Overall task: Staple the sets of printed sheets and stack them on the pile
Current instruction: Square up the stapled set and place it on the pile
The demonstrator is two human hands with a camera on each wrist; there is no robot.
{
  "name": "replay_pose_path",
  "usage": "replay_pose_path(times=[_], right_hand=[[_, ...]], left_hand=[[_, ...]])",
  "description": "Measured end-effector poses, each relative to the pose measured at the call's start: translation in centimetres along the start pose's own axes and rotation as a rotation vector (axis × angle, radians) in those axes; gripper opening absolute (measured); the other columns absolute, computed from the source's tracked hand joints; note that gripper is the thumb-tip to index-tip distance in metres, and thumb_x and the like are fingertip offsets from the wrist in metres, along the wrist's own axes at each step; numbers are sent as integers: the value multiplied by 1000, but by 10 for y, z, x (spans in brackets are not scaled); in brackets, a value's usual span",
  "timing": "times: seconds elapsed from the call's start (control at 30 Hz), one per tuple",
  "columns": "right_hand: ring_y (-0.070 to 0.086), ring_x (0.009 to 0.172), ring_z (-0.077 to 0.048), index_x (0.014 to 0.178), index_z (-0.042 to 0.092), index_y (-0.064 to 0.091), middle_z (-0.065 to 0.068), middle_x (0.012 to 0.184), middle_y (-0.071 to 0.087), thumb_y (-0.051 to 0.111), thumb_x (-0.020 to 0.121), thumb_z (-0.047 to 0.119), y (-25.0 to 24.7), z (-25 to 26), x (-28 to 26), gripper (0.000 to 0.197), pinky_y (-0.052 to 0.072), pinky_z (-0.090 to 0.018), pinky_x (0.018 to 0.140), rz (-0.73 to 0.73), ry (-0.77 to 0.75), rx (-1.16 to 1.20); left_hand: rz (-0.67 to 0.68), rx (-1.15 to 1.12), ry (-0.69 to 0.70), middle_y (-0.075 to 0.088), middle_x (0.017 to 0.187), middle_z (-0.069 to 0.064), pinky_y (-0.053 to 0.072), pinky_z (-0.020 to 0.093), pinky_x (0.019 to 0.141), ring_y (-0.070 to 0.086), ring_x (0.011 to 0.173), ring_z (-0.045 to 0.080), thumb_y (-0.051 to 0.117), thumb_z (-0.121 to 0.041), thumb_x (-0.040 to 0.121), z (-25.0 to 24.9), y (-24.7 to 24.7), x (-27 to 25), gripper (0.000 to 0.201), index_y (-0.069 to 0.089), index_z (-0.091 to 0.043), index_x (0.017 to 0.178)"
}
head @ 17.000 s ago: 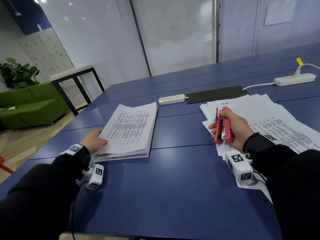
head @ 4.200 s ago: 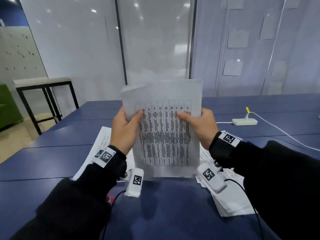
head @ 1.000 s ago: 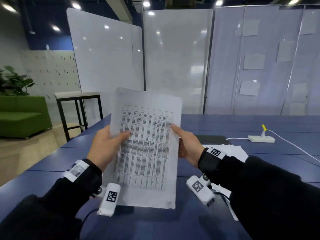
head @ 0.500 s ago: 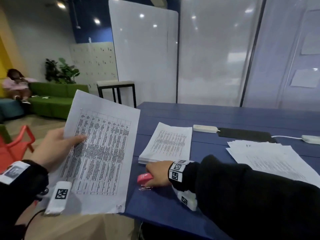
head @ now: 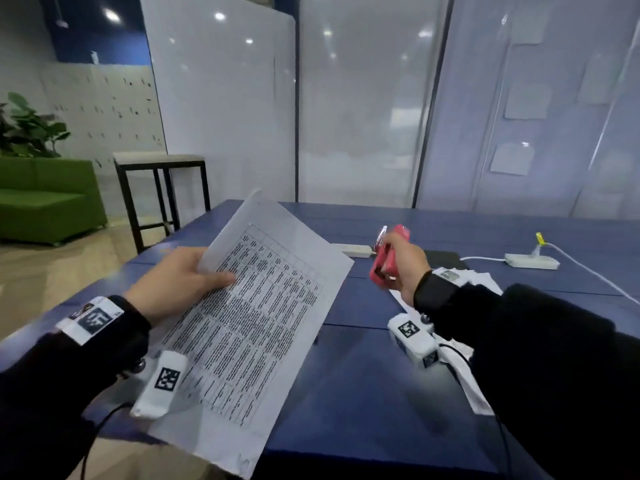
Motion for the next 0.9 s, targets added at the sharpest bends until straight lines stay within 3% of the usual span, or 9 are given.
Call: replay_pose_path(times=[0.1, 0.17, 0.23, 0.33, 0.47, 0.6, 0.7, 0.8, 0.9], right_hand=[[58, 43, -17, 100, 12, 61, -6, 77, 58, 68, 96, 41, -34, 20, 3, 30, 55, -32, 47, -105, -21, 120], [65, 52, -21, 109, 8, 62, -10, 87, 59, 67, 97, 46, -47, 27, 0, 40, 59, -37, 49, -132, -46, 163], [67, 71, -26, 120, 7, 61, -10, 95, 61, 67, 96, 49, -59, 24, 3, 49, 62, -44, 58, -178, -55, 180], [68, 93, -29, 127, 8, 59, -10, 104, 67, 64, 95, 57, -73, 18, 6, 58, 60, -46, 82, -234, -56, 144], [66, 84, -25, 101, 14, 61, -7, 92, 67, 59, 99, 55, -80, 11, 4, 41, 57, -44, 88, -253, -50, 190], [66, 76, -20, 102, 14, 62, -4, 86, 68, 59, 99, 54, -82, 8, 6, 41, 58, -40, 84, -305, -44, 216], [66, 77, -20, 93, 18, 62, -3, 86, 68, 58, 98, 57, -82, 5, 8, 39, 59, -39, 82, -328, -46, 222], [69, 79, -24, 109, 9, 67, -9, 93, 72, 61, 95, 59, -77, 3, 10, 52, 60, -36, 74, -318, -61, 222], [73, 90, -28, 112, 10, 68, -11, 101, 74, 63, 91, 66, -74, -2, 13, 60, 62, -44, 83, -338, -55, 225]], left_hand=[[69, 69, 45, 81, 91, -1, 62, 49, 85, 79, 81, 22, 76, -22, 93, -23, 38, 21, 8, 77, -17, 100], [110, 122, 67, 81, 89, -2, 62, 48, 84, 79, 79, 20, 78, -27, 92, -36, 60, 32, 11, 77, -19, 99], [125, 177, 84, 80, 85, -6, 62, 44, 82, 78, 78, 16, 80, -35, 89, -47, 76, 40, 14, 77, -23, 96], [109, 215, 82, 79, 79, -9, 59, 32, 72, 75, 71, 11, 78, -29, 91, -60, 92, 46, 5, 75, -26, 88], [101, 271, 65, 79, 78, -4, 62, 40, 76, 76, 72, 16, 79, -30, 91, -68, 101, 52, 7, 74, -27, 86], [89, 304, 49, 77, 74, -10, 53, 26, 63, 72, 64, 5, 78, -29, 91, -70, 102, 54, 10, 72, -32, 83], [101, 298, 24, 78, 76, -9, 49, 19, 58, 72, 63, 3, 76, -30, 93, -68, 103, 53, 4, 74, -30, 90], [92, 257, 27, 79, 78, -9, 60, 32, 72, 75, 68, 8, 76, -29, 93, -67, 102, 54, 2, 75, -28, 92], [94, 215, 20, 80, 83, -4, 62, 43, 82, 77, 75, 16, 76, -30, 93, -66, 102, 55, 7, 77, -24, 96]])
Point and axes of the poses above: each hand's wrist, its own x-axis towards the middle knuckle, its own y-axis out of the palm, z = x × y, the point moved 6 cm from there along x, towards the middle knuckle
